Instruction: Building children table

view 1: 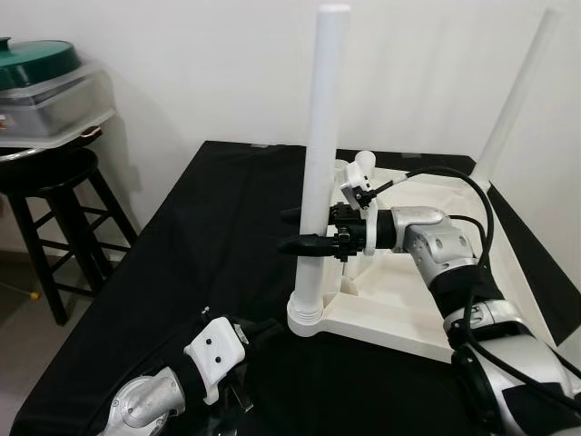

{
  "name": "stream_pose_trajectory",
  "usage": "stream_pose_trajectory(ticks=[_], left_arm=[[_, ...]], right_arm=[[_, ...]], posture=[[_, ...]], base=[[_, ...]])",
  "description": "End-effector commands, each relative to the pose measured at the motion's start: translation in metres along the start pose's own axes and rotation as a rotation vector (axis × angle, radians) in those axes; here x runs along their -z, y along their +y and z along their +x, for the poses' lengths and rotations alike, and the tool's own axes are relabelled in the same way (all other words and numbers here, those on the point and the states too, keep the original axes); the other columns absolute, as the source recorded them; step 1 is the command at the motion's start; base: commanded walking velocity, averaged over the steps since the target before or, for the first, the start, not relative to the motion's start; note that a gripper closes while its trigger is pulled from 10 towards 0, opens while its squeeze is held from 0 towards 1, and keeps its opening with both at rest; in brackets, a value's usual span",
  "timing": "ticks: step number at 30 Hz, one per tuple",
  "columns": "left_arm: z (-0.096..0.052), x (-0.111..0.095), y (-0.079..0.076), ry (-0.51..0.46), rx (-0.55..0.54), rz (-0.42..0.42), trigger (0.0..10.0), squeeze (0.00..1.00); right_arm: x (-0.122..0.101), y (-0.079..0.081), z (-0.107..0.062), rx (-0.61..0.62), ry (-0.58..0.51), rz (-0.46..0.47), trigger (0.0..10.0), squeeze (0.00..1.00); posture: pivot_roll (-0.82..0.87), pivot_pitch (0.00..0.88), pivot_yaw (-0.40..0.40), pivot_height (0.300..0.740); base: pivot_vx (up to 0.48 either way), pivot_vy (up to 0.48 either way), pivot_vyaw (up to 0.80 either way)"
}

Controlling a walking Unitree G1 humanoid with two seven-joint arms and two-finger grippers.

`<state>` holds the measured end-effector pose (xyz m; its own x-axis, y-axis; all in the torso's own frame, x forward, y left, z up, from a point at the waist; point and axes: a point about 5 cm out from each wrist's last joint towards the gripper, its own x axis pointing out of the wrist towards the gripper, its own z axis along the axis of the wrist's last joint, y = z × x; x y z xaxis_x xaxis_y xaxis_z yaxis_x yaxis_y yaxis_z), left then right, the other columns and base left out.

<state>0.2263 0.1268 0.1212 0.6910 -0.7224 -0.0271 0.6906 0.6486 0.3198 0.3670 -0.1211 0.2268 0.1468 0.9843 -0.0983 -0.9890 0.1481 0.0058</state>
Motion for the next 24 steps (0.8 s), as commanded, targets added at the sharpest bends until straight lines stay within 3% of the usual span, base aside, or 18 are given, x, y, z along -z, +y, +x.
stream_pose_trajectory(ticks=[1, 4, 7, 10, 12, 13, 14, 15, 16, 17, 19, 20, 24], left_arm=[[0.0, 0.002, -0.002, 0.015, 0.003, 0.002, 10.0, 0.0], [0.0, 0.002, -0.003, 0.015, 0.002, 0.001, 10.0, 0.0], [-0.001, 0.002, -0.003, 0.015, 0.0, -0.001, 10.0, 0.0], [-0.002, 0.002, -0.003, 0.015, -0.002, -0.002, 10.0, 0.0], [-0.003, 0.002, -0.003, 0.015, -0.008, -0.004, 10.0, 0.0], [-0.003, 0.002, -0.003, 0.015, -0.008, -0.004, 10.0, 0.0], [-0.003, 0.002, -0.002, 0.015, -0.01, -0.005, 10.0, 0.0], [-0.003, 0.002, -0.002, 0.015, -0.01, -0.005, 10.0, 0.0], [-0.002, 0.002, -0.001, 0.015, -0.012, -0.005, 10.0, 0.0], [-0.002, 0.002, -0.001, 0.017, -0.012, -0.003, 10.0, 0.0], [-0.002, 0.002, -0.001, 0.017, -0.012, -0.003, 10.0, 0.0], [-0.001, 0.003, -0.001, 0.018, -0.014, -0.002, 10.0, 0.0], [0.0, 0.003, -0.002, 0.022, -0.012, 0.004, 10.0, 0.0]], right_arm=[[-0.004, -0.003, -0.004, 0.024, -0.021, -0.013, 0.0, 0.0], [0.003, -0.004, -0.009, 0.089, -0.016, -0.03, 0.0, 0.0], [0.018, -0.003, -0.019, 0.251, -0.049, -0.041, 0.0, 0.0], [0.028, 0.002, -0.016, 0.332, -0.061, -0.027, 0.0, 0.0], [0.063, 0.024, 0.008, 0.596, -0.099, 0.086, 0.0, 0.0], [0.063, 0.024, 0.008, 0.596, -0.099, 0.086, 0.0, 0.0], [0.085, 0.05, 0.029, 0.654, -0.123, 0.18, 0.0, 0.0], [0.085, 0.05, 0.029, 0.654, -0.123, 0.18, 0.0, 0.0], [0.097, 0.072, 0.045, 0.67, -0.108, 0.207, 0.0, 0.0], [0.092, 0.08, 0.052, 0.642, -0.102, 0.138, 0.0, 0.0], [0.092, 0.08, 0.052, 0.642, -0.102, 0.138, 0.0, 0.0], [0.091, 0.066, 0.045, 0.694, -0.107, 0.163, 0.0, 0.0], [0.093, 0.062, 0.042, 0.71, -0.115, 0.196, 0.0, 0.0]], posture=[[-0.01, 0.0, -0.059, 0.74], [-0.01, 0.0, -0.058, 0.74], [-0.03, 0.012, -0.063, 0.74], [-0.03, 0.019, -0.069, 0.74], [-0.05, 0.03, -0.062, 0.74], [-0.05, 0.03, -0.062, 0.74], [-0.05, 0.041, -0.053, 0.74], [-0.05, 0.041, -0.053, 0.74], [-0.06, 0.048, -0.046, 0.74], [-0.08, 0.032, -0.034, 0.74], [-0.08, 0.032, -0.034, 0.74], [-0.07, 0.029, -0.04, 0.74], [-0.06, 0.027, -0.047, 0.74]], base=[[0.0, 0.0, 0.0], [0.0, 0.0, 0.0], [0.0, 0.0, 0.0], [0.0, 0.0, 0.0], [0.0, 0.0, 0.0], [0.0, 0.0, 0.0], [0.0, 0.0, 0.0], [0.0, 0.0, 0.0], [0.0, 0.0, 0.0], [0.0, 0.0, 0.0], [0.0, 0.0, 0.0], [0.0, 0.0, 0.0], [0.0, 0.0, 0.0]])
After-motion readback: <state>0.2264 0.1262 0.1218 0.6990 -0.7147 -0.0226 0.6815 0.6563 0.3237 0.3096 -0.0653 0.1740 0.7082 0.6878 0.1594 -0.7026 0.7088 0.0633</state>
